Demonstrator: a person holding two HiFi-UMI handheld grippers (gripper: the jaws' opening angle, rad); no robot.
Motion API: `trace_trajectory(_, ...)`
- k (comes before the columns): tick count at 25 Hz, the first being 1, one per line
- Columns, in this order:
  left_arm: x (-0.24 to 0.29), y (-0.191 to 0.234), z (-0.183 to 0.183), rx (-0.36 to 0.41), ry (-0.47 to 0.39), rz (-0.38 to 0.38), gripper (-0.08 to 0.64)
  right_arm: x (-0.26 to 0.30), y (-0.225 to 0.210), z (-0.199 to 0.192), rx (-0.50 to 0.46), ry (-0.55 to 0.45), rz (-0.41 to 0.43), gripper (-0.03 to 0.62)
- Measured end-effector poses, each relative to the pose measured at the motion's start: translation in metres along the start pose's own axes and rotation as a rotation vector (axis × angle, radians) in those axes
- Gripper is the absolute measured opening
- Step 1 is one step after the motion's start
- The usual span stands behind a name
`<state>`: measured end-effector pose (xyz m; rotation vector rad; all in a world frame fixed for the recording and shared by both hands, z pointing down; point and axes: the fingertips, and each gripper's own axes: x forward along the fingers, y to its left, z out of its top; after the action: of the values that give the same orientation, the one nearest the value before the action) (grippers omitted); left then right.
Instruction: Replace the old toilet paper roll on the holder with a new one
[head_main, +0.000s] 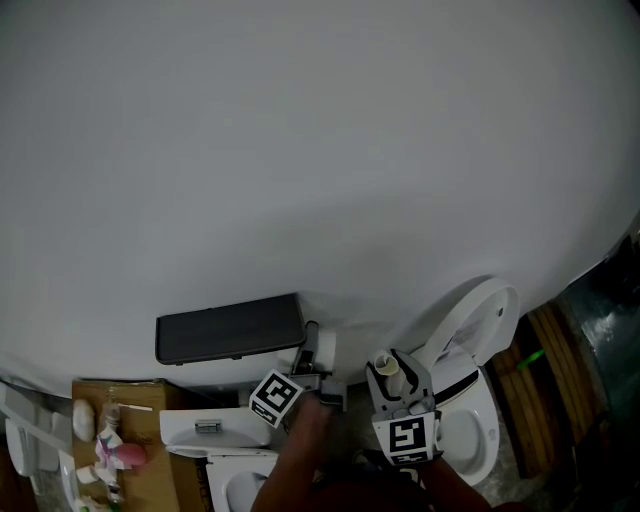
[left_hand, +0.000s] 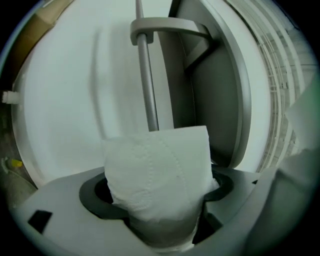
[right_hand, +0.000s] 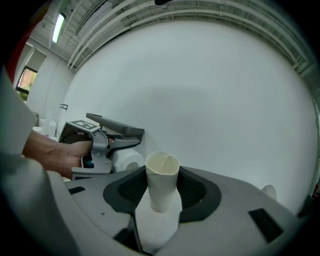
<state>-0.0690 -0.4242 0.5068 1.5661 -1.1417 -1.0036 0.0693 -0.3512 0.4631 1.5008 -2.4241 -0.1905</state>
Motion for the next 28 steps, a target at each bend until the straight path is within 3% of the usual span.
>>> trace_trajectory(8,-0.017,0.008,0.055,-0.091,-0.149,-0.033,0.459,0.010,0.019,0.003,0.003,0.015,0.055,0.189)
trace_trajectory(12,-0.029,0.014,0.078,-0.080,-0.191,-0.032,0.459,0.014,0.027,0.004,-0.006,0.011,0.072,0.189)
trace_trajectory(15,-0.032,0.014,0.084,-0.058,-0.184,-0.041,0.459,0.018,0.033,0.005,-0.010,0.011,0.085,0.189)
trace_trajectory(28,-0.031,0.003,0.078,-0.094,-0.177,-0.100,0.475,0.021,0.043,0.007,-0.028,0.007,0.097,0.189)
